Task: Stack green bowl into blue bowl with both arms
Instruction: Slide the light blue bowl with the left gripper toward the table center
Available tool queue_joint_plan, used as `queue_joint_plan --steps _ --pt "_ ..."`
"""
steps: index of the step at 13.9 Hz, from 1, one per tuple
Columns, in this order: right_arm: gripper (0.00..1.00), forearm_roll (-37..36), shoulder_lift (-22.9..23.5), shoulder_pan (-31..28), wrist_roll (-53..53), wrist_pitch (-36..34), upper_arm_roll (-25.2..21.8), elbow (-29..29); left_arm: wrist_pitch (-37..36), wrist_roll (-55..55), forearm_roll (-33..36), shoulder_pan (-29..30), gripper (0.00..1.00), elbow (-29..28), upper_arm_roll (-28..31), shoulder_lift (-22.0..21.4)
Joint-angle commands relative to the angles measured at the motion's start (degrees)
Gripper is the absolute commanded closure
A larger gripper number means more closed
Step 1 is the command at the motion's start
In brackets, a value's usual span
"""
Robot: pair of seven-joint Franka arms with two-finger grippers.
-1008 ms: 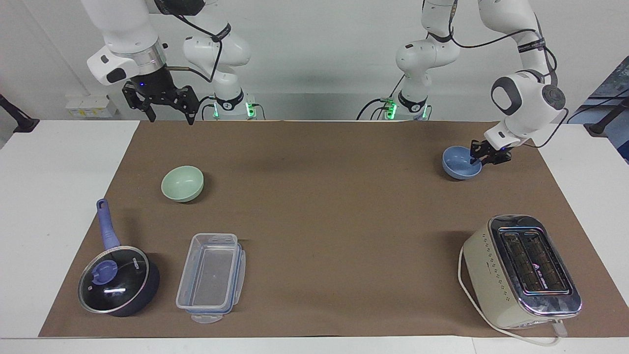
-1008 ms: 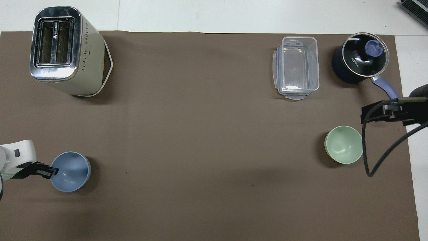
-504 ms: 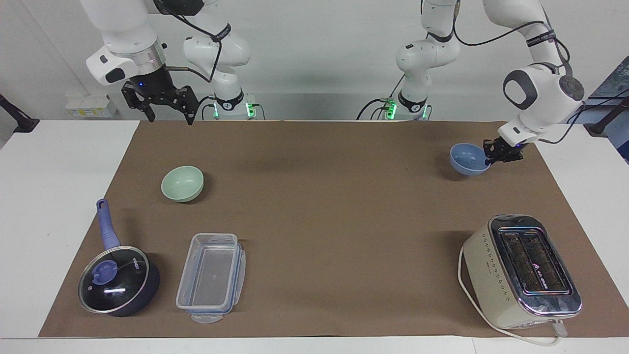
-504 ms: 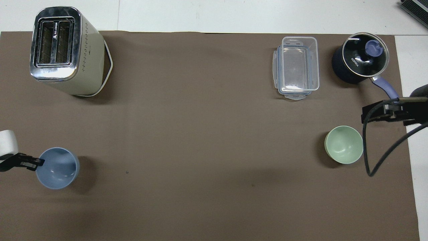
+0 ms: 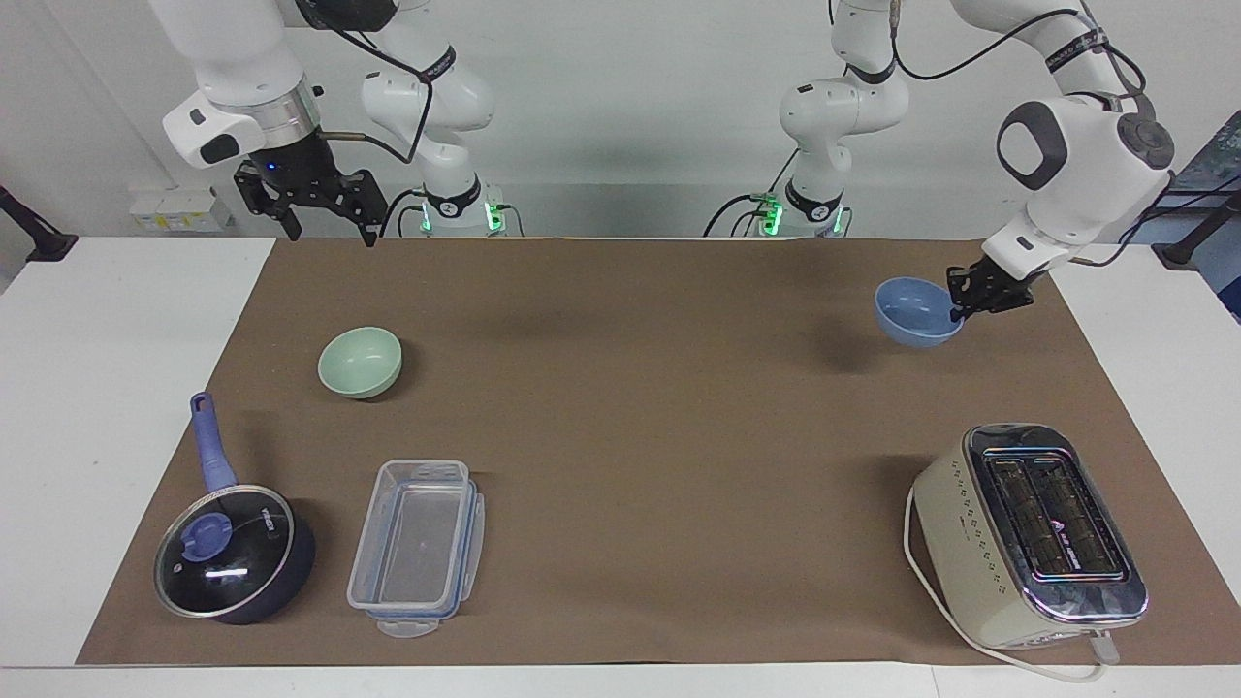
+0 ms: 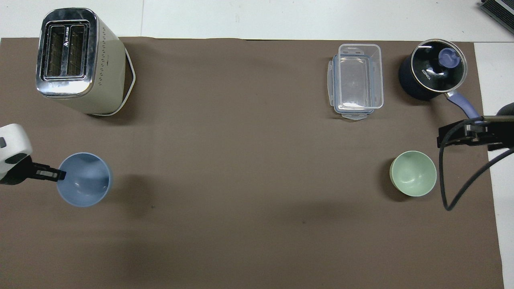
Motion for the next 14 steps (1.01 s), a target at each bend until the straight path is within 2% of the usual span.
queue_joint_plan --steps 1,6,9,14 --pt "0.0 0.09 -1.27 -0.84 -1.94 0.26 0.22 -1.49 0.36 -10.85 -0.64 -7.19 1.0 0.29 0.7 0.01" --pt "0.0 0.09 -1.27 -0.92 -2.55 0.26 0.22 -1.49 4.92 -31.85 -0.64 -20.72 1.0 -0.59 0.7 -0.34" --pt "0.0 0.09 -1.18 -1.01 -2.73 0.26 0.13 -1.49 8.35 -40.93 -0.64 -28.73 1.0 -2.33 0.7 -0.08" --pt "0.0 0.09 -1.18 -1.8 -3.42 0.26 0.13 -1.49 26.08 -42.53 -0.64 -37.88 1.0 -13.15 0.7 2.99"
